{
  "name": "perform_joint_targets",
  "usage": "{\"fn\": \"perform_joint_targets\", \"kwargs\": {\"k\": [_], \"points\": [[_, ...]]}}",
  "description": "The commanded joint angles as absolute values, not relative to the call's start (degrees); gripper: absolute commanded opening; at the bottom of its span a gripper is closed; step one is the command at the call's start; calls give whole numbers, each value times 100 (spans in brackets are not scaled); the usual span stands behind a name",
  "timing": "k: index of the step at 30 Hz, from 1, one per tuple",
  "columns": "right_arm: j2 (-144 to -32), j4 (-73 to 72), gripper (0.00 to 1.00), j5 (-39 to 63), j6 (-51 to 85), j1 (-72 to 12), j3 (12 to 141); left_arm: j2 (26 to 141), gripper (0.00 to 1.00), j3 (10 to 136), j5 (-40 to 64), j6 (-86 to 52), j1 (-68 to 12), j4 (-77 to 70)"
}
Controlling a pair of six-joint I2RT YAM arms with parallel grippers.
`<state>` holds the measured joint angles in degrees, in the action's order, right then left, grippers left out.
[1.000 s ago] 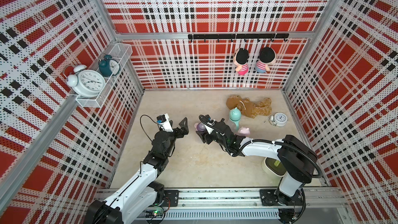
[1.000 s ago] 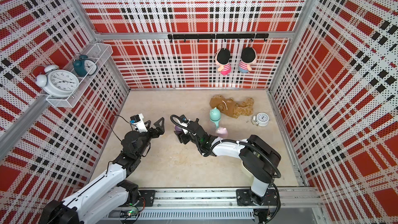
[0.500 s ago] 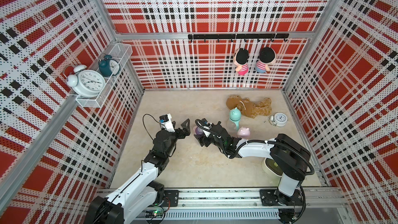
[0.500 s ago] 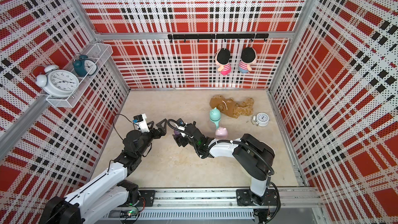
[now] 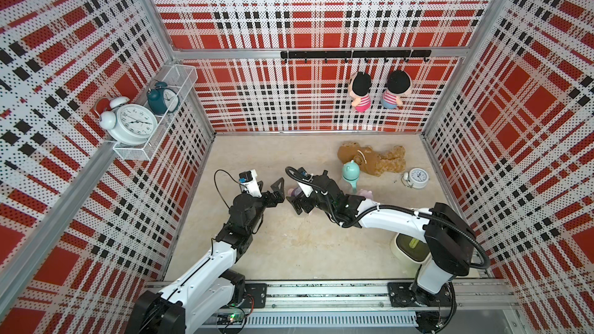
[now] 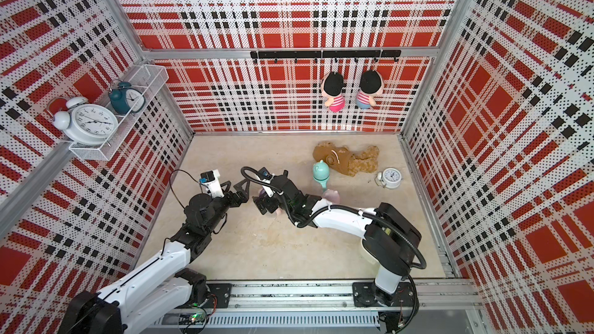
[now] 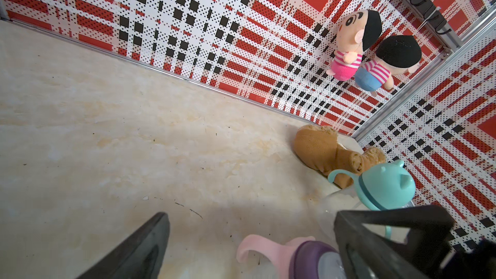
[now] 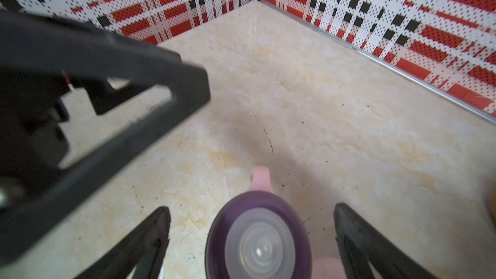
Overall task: Assemble the baby bottles
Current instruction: Place the baby bottle at the center of the board, then pick up the lid from the center of the board.
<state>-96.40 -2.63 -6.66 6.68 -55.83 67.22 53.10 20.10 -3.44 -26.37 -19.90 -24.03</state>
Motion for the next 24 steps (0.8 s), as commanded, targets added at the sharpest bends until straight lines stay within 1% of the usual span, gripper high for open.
{"fn": "perform_joint_targets", "kwargs": {"k": [1,3,6,10,13,15,18,21,24], "points": [[-9422,1337,95,-580,680,-5546,7383,5318,98,2113,-325,-2580,-1951,-2584],[-9361,1836,94,-589,741,-5536,7593,5317,98,2118,-321,-2575,-1945,-2584],[-9087,2108,93,-463,866,-5458,7589,5320,98,2118,-299,-2575,-1942,-2584],[-8851,2693,90,-219,1201,-5141,7712,5332,98,2093,-290,-2566,-1942,-2575],[-8967,3351,89,-216,1424,-4887,7985,5334,98,2068,-341,-2540,-1917,-2541],[-8960,3382,89,-383,1496,-4815,7933,5350,98,2065,-336,-2548,-1867,-2524],[-9009,3192,89,-215,1634,-4590,7745,5365,98,2065,-325,-2584,-1789,-2514],[-9256,3144,88,-151,1781,-4381,7695,5375,98,2090,-308,-2593,-1734,-2496],[-9589,3074,87,-270,1802,-4350,7729,5371,98,2103,-316,-2585,-1683,-2436]]}}
